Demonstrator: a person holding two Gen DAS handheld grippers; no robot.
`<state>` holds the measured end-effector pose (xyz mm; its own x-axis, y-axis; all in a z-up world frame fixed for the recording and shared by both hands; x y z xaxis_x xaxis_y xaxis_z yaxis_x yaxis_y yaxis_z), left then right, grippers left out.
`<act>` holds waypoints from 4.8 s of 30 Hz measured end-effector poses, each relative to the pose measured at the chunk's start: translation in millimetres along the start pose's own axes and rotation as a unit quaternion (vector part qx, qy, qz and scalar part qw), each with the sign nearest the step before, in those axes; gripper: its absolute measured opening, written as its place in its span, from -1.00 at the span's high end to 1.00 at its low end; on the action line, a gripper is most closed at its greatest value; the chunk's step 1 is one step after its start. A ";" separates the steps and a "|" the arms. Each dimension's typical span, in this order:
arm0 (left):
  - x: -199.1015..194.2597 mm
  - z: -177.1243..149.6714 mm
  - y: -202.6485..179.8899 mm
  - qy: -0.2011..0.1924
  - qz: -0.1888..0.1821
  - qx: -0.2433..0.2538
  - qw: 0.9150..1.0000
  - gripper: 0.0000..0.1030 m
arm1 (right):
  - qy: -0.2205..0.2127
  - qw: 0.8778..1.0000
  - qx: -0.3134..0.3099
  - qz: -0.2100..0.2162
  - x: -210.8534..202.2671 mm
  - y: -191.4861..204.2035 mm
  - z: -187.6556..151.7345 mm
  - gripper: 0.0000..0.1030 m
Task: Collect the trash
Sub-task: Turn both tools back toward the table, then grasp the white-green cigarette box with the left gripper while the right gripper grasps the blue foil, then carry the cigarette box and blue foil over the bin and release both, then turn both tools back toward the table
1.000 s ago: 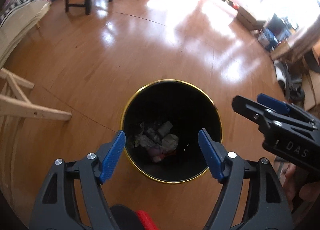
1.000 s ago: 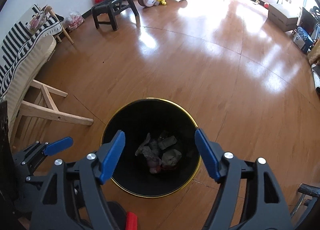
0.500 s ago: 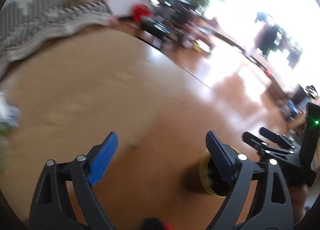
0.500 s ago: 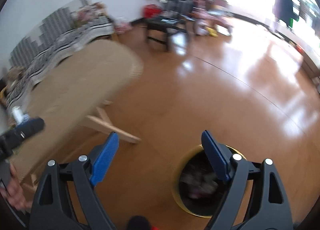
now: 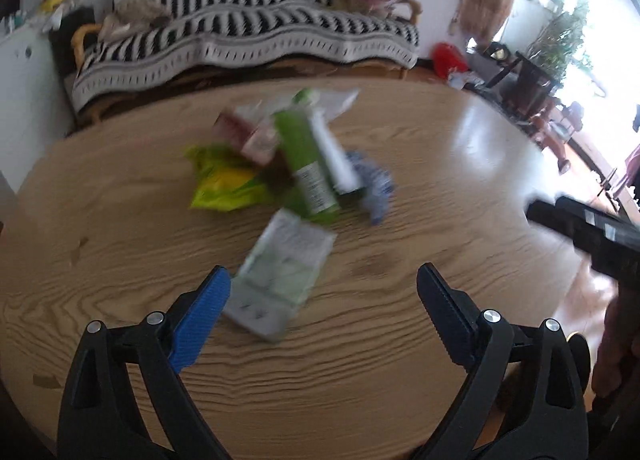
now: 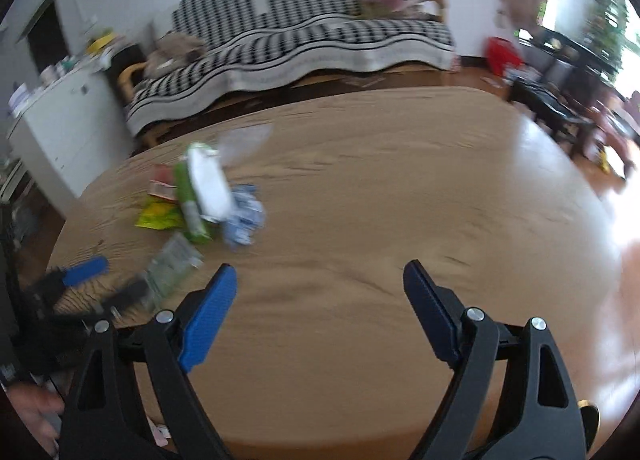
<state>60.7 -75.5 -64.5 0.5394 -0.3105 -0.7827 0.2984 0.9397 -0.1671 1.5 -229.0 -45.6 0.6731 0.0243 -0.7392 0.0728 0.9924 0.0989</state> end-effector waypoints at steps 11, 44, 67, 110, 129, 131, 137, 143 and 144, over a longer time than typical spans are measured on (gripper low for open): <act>66.9 -8.2 39.3 0.045 0.039 0.030 0.998 -0.78 | 0.053 0.998 -0.018 0.033 116.0 36.1 6.6 -0.55; 43.8 3.3 -11.5 0.021 0.028 0.033 0.999 -0.11 | 0.003 0.999 -0.035 -0.024 64.8 -19.5 2.7 0.60; -11.6 -50.1 -292.3 0.042 -0.141 0.125 0.981 -0.11 | -0.004 0.984 0.099 -0.146 -176.5 -243.9 -166.8 0.60; 44.0 -330.6 -568.7 0.243 -0.245 0.307 0.887 -0.17 | 0.102 0.905 0.346 -0.225 -256.6 -417.5 -457.3 0.60; 37.0 -299.0 -553.1 0.211 -0.227 0.276 0.910 -0.73 | 0.087 0.903 0.346 -0.241 -269.2 -418.5 -442.8 -0.37; 28.5 -281.0 -545.6 0.199 -0.227 0.266 0.915 -0.73 | 0.086 0.906 0.337 -0.243 -268.9 -415.0 -432.8 -0.40; -0.3 -185.6 -488.8 0.132 -0.234 0.206 0.941 -0.79 | 0.063 0.927 0.285 -0.234 -254.2 -388.8 -361.1 -0.48; -13.6 -73.3 -368.1 0.059 -0.194 0.118 0.972 -0.82 | 0.038 0.956 0.217 -0.193 -210.6 -331.6 -264.4 -0.52; -14.9 -61.0 -348.0 0.047 -0.180 0.113 0.976 -0.83 | 0.034 0.962 0.201 -0.182 -198.3 -315.7 -244.0 -0.52</act>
<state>-99.2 -389.1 -31.3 0.2961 -0.5904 -0.7508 0.6273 0.7130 -0.3133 -334.6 -517.8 -92.8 0.4994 -0.2951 -0.8146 0.5831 0.8099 0.0641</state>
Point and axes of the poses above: each gripper's, at about its wrist camera, not at the fingertips, and x roughly the way its jaws point, y to its left, z to its top, the point moved 5 cm from there along x, roughly the way its jaws point, and after that the axes turned 6 degrees about -x, right-handed, at the moved point
